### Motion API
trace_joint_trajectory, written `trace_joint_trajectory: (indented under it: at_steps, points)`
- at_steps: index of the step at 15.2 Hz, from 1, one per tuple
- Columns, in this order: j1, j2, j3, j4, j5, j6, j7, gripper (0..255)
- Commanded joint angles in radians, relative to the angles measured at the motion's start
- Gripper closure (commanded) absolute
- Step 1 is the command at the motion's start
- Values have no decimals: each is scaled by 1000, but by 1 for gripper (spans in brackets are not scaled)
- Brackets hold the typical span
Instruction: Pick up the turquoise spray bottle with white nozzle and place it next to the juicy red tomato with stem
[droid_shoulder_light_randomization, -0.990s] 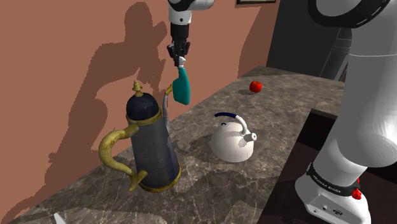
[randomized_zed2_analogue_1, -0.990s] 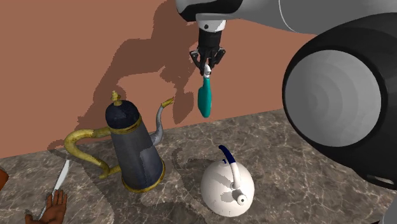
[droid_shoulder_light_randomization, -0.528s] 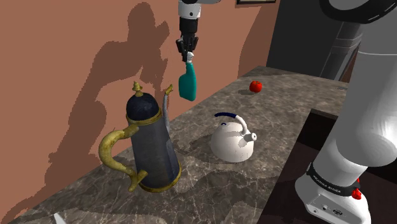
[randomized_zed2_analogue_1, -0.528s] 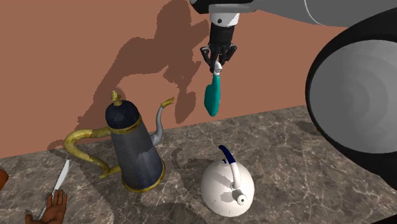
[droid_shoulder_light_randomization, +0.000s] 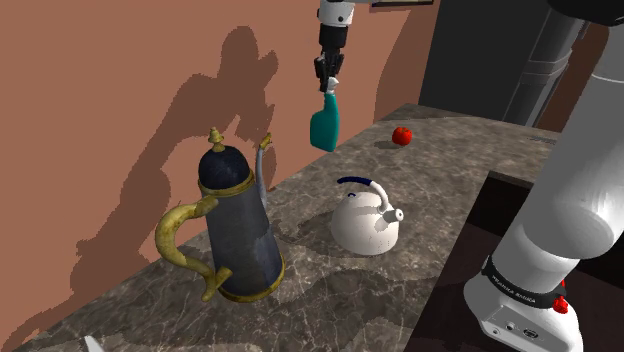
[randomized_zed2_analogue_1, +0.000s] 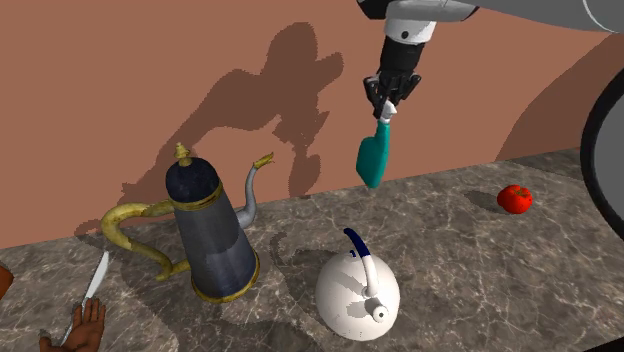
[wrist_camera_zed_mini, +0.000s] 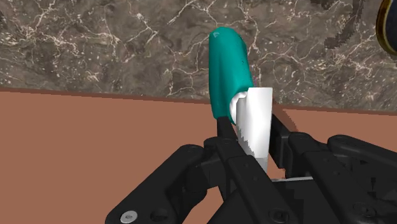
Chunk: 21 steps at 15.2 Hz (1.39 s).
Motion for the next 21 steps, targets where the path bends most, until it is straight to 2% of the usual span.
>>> trace_joint_trajectory:
  at_steps: [1, 11, 21]
  points:
    - [-22, -33, -20, -44, 5, 9, -45, 255]
    - [-132, -113, -136, -134, 17, 1, -274, 255]
    - [-242, -94, -266, -104, 36, -33, -517, 255]
